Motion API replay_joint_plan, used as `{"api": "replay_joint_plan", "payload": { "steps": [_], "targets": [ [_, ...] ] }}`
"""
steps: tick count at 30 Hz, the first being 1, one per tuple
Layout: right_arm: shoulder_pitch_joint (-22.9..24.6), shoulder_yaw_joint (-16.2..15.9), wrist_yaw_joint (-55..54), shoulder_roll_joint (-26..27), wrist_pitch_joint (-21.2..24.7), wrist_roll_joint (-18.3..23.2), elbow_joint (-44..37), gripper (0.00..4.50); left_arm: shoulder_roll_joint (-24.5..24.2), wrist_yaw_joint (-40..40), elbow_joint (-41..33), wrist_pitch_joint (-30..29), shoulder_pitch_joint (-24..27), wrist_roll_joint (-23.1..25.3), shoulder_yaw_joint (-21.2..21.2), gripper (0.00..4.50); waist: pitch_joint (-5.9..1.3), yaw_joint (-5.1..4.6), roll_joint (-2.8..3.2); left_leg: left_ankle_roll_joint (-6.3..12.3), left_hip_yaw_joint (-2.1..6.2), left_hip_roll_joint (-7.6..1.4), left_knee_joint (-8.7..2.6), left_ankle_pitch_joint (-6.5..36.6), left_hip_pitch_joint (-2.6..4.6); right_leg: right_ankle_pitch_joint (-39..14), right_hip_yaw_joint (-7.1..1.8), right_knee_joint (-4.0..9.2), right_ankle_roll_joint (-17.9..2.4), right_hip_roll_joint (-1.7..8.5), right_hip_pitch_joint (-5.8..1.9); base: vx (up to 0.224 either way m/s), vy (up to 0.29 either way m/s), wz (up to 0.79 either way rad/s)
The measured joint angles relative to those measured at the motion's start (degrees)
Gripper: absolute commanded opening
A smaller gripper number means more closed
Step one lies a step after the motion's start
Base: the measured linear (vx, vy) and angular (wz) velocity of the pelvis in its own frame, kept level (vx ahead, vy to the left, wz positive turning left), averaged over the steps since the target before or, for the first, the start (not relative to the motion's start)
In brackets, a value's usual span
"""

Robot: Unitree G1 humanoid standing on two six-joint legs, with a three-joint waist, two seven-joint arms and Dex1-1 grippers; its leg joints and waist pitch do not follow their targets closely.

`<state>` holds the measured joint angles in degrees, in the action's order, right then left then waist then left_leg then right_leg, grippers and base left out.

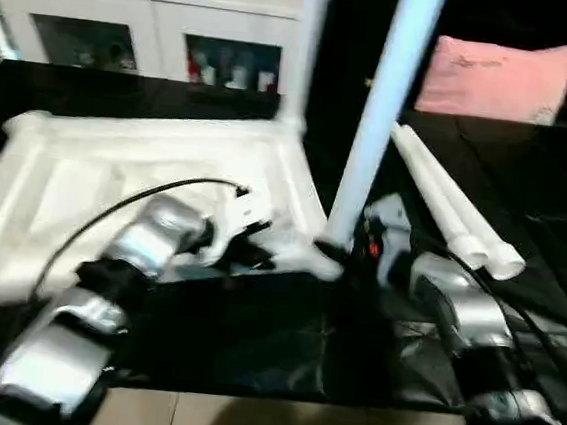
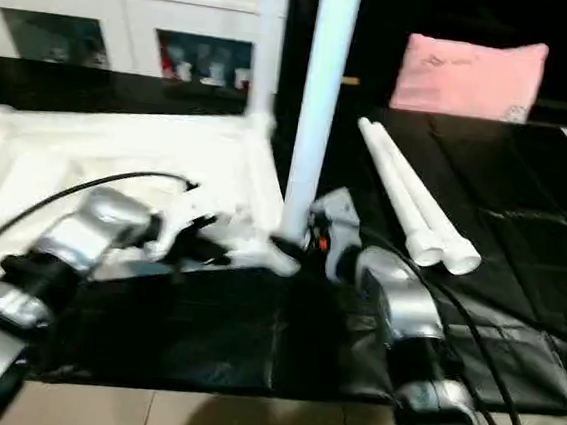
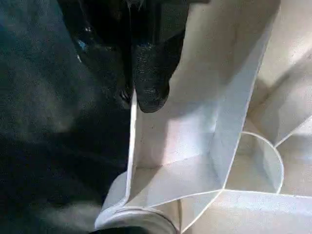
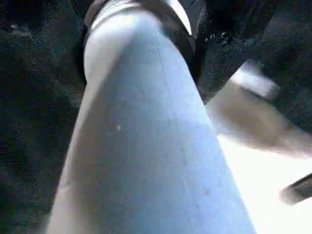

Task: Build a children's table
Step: Rotate leg to tighten

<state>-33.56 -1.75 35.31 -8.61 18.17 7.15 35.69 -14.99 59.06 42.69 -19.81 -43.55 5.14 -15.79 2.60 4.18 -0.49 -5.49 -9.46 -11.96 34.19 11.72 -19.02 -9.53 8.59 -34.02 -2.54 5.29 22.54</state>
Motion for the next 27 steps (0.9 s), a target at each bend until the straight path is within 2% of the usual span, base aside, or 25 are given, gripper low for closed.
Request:
{"api": "replay_joint_plan", "payload": {
  "steps": [2,7,9,10,12,13,18,23,24,27],
  "targets": [
    [-3.07,1.20,-6.79,2.43,0.07,-0.50,3.64,2.66,1.69,-3.84,0.97,-2.16,-1.01,0.06,1.15,0.00,-0.01,-0.60,-0.02,0.01,0.02,0.02,-0.02,0.01,-0.06,0.01,-0.02,0.00,0.01,0.00,0.03,0.000,0.000,0.00],
    [-9.03,4.46,-17.93,5.96,-0.29,-0.69,10.94,2.66,5.02,-11.12,2.15,-4.98,-2.57,0.05,3.20,0.00,-0.01,-0.65,-0.02,0.06,-0.02,0.04,-0.30,0.06,-0.30,0.00,-0.06,-0.07,0.03,0.00,0.34,0.000,0.000,0.00],
    [-9.93,5.06,-19.08,6.12,-0.52,-0.71,12.01,3.22,5.72,-12.21,2.22,-5.88,-3.03,0.05,3.55,0.00,-0.02,-0.64,-0.05,0.13,-0.07,0.03,-0.33,0.02,-0.50,0.16,-0.04,-0.10,-0.24,-0.01,0.52,0.000,0.000,0.00],
    [-9.99,5.51,-19.27,6.34,-0.91,-0.71,12.33,3.22,5.86,-12.43,2.19,-6.32,-3.17,0.05,3.61,0.00,-0.03,-0.59,-0.04,0.23,-0.10,0.03,-0.33,0.01,-0.51,0.13,-0.04,-0.10,-0.25,-0.01,0.53,0.000,0.000,0.00],
    [-10.30,5.88,-19.30,6.81,-1.34,-0.71,13.11,3.54,5.85,-13.26,2.12,-6.50,-3.17,0.08,3.73,0.00,-0.02,-0.78,-0.04,0.38,-0.14,0.03,-0.32,-0.04,-0.51,0.13,-0.08,-0.08,-0.27,-0.01,0.53,0.000,0.000,0.00],
    [-10.34,5.87,-19.30,6.94,-1.41,-0.71,13.82,3.54,5.85,-13.61,2.11,-6.49,-3.17,0.13,3.73,0.00,-0.02,-0.91,-0.04,0.38,-0.15,0.04,-0.31,-0.03,-0.50,0.15,-0.09,-0.07,-0.29,-0.01,0.53,0.000,0.000,0.00],
    [-10.31,5.82,-18.65,7.52,-4.13,-0.77,15.86,4.08,5.18,-13.45,2.10,-5.95,-3.15,0.29,3.45,0.00,0.02,-1.24,0.02,0.13,-0.15,0.01,-0.30,0.09,-0.49,0.18,-0.08,-0.08,-0.33,-0.01,0.57,0.000,0.000,0.00],
    [-6.60,3.78,-13.92,5.99,-7.55,-2.10,12.67,4.43,3.73,-11.82,2.10,-3.49,-2.97,0.81,2.48,0.00,0.03,-1.25,0.04,0.17,-0.13,0.01,-0.31,0.09,-0.62,0.17,-0.06,-0.05,-0.33,-0.02,0.63,0.000,0.000,0.00],
    [-3.77,2.79,-9.96,4.48,-8.07,-1.96,9.33,4.43,3.03,-10.78,1.99,-2.06,-2.51,0.76,2.33,0.00,0.03,-1.20,0.03,0.31,-0.14,0.01,-0.33,0.06,-0.65,0.16,-0.06,-0.03,-0.30,-0.02,0.65,0.000,0.000,0.00],
    [0.90,1.31,-2.24,1.56,-8.70,-0.42,3.82,4.43,1.14,-8.70,1.14,-0.04,-1.47,0.54,2.15,0.00,0.03,-1.35,0.03,0.47,-0.12,-0.01,-0.33,0.00,-0.70,0.15,-0.07,-0.06,-0.29,-0.04,0.74,0.000,0.000,0.00]
  ]
}}
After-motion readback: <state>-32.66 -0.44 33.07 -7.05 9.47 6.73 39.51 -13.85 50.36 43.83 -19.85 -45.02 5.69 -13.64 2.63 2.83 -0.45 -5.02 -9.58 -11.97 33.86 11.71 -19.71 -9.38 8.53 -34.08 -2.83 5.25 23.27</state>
